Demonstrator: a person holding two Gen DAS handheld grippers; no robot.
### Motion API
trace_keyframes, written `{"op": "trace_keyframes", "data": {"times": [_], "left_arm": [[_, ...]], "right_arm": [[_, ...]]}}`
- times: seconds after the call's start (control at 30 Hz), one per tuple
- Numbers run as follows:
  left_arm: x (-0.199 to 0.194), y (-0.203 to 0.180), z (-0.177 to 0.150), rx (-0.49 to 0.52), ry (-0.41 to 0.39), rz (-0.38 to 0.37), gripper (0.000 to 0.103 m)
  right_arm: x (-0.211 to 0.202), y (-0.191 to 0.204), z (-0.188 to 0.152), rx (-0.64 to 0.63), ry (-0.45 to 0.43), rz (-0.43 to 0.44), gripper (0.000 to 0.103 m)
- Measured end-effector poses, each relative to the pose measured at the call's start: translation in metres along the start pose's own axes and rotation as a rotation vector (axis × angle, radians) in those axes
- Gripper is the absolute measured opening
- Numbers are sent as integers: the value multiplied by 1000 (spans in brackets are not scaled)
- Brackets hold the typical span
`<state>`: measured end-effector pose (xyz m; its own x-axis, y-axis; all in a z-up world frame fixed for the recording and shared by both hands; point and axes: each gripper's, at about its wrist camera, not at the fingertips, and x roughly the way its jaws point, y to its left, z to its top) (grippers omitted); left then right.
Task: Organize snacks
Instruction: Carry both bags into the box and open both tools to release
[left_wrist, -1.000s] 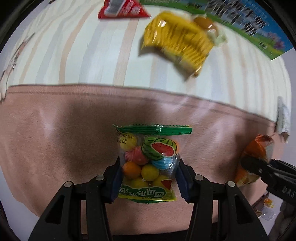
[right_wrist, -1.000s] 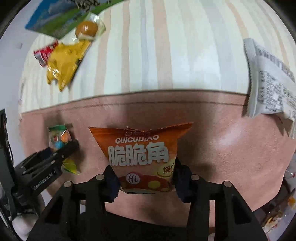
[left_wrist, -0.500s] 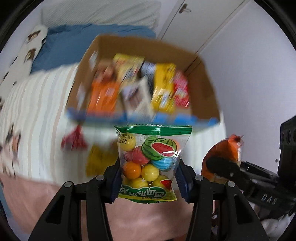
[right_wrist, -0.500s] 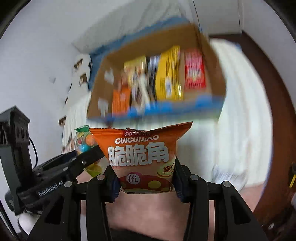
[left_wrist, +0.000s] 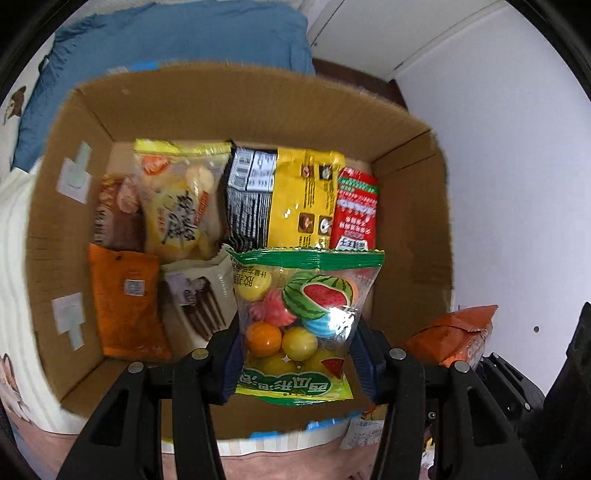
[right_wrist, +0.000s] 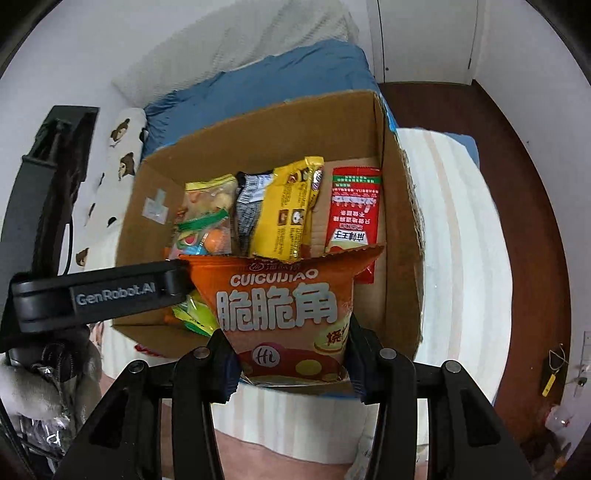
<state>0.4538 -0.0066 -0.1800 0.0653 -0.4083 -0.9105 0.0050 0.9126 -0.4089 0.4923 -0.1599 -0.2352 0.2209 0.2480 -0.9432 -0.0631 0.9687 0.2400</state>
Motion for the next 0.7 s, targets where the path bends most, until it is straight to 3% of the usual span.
{"op": "trace_keyframes", "data": {"times": [0.23,0.27,0.3,0.33,0.4,0.7], "left_arm": [[36,2,4,-5,89,-13,49],[40,3,3,-5,105,-8,51],[43,4,3,-3,107,-6,57],[43,4,4,1,103,3,72],[41,5,4,8,76,31,96],[8,7,5,34,-7,65,97]], "right_arm": [[27,-15,3,28,51,22,51],[31,-17,3,32,78,23,64],[36,-18,3,38,101,15,76],[38,-18,2,39,111,7,90],[39,-15,1,23,119,1,90],[40,-5,-2,29,111,-19,96]]}}
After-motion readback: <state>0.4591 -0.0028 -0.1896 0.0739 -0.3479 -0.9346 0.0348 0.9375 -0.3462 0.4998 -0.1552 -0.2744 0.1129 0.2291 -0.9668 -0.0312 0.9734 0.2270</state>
